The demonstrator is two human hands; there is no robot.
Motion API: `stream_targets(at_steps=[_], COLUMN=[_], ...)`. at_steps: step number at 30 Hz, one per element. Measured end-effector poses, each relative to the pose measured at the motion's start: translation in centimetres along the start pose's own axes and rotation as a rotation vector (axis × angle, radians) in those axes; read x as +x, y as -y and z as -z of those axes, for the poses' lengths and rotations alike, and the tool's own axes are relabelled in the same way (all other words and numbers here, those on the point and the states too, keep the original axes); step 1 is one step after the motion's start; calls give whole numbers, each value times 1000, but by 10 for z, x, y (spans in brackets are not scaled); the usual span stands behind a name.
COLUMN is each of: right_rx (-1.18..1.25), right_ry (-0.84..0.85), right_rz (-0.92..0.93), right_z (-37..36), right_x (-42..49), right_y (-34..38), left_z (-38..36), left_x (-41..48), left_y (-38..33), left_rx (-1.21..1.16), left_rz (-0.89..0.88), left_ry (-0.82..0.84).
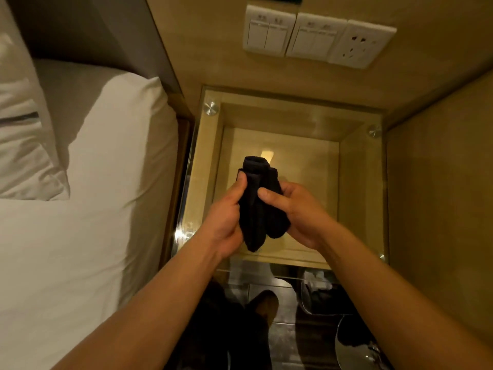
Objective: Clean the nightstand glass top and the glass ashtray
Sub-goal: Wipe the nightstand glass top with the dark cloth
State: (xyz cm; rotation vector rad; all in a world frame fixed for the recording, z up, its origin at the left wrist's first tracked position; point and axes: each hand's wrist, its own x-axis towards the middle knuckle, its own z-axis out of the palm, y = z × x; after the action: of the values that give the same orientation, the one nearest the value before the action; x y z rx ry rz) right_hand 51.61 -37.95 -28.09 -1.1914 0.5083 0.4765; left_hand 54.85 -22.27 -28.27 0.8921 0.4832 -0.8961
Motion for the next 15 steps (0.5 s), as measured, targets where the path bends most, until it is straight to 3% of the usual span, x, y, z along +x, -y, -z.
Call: stream_targets(at_steps=[8,12,15], right_rx=[-120,-501,-909], right_ry=[-34,-258,-381], right_rz=[66,181,309], right_z=[-9,-2,11], right_x=[64,107,148], right_y=[42,74,100], left_z=[5,33,64], left_x=[51,86,113], left_y=[-36,-61,-73], left_rx=[226,816,1310], left_rz=[-191,-448,-537], left_ry=[-70,-257,-338])
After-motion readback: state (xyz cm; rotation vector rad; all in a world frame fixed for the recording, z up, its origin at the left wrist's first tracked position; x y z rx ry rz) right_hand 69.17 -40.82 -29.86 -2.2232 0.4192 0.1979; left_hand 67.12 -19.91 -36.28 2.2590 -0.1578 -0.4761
